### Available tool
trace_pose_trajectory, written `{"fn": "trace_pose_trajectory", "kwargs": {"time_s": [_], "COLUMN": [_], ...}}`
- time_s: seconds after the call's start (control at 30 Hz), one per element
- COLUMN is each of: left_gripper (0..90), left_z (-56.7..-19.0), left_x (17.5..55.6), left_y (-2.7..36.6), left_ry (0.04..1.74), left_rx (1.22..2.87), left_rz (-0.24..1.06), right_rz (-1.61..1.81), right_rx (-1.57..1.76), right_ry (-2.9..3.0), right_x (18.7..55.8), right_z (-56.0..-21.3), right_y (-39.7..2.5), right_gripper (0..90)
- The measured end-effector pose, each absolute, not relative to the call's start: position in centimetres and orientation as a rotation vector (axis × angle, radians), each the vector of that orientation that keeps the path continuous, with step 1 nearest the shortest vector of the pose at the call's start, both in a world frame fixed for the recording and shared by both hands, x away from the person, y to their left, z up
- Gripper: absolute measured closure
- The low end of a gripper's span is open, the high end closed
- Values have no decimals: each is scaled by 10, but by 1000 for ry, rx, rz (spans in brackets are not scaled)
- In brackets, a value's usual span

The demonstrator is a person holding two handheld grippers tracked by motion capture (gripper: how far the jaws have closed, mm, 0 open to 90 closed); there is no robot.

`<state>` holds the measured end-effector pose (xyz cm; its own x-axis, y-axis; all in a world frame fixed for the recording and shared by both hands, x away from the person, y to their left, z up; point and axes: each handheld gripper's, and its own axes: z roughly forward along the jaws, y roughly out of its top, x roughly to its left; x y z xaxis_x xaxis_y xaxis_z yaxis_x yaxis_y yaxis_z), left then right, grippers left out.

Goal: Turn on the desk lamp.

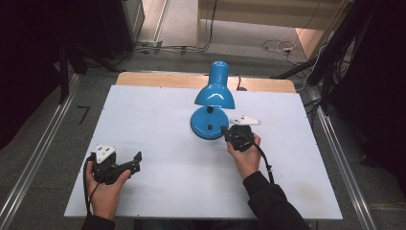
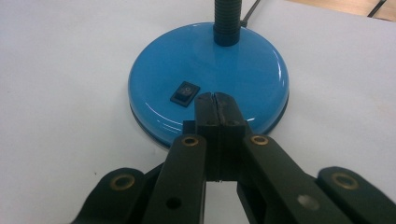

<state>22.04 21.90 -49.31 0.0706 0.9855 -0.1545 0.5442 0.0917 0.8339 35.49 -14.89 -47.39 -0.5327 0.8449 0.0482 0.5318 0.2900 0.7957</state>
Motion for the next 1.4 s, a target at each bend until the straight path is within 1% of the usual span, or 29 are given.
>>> {"fn": "trace_pose_trajectory", "kwargs": {"time_s": [0.4, 0.83, 1.4], "left_gripper": [73, 73, 73], "left_z": [-493, -494, -494], "left_x": [221, 221, 221], "left_y": [219, 219, 220], "left_ry": [1576, 1573, 1572], "left_rx": [1555, 1555, 1556], "left_rz": [698, 693, 682], "right_rz": [1133, 1146, 1149], "right_rx": [1230, 1265, 1262], "right_ry": [2184, 2177, 2179], "right_x": [363, 378, 385], "right_z": [-475, -490, -493], "right_y": [-135, -123, -114], "right_gripper": [874, 874, 875]}}
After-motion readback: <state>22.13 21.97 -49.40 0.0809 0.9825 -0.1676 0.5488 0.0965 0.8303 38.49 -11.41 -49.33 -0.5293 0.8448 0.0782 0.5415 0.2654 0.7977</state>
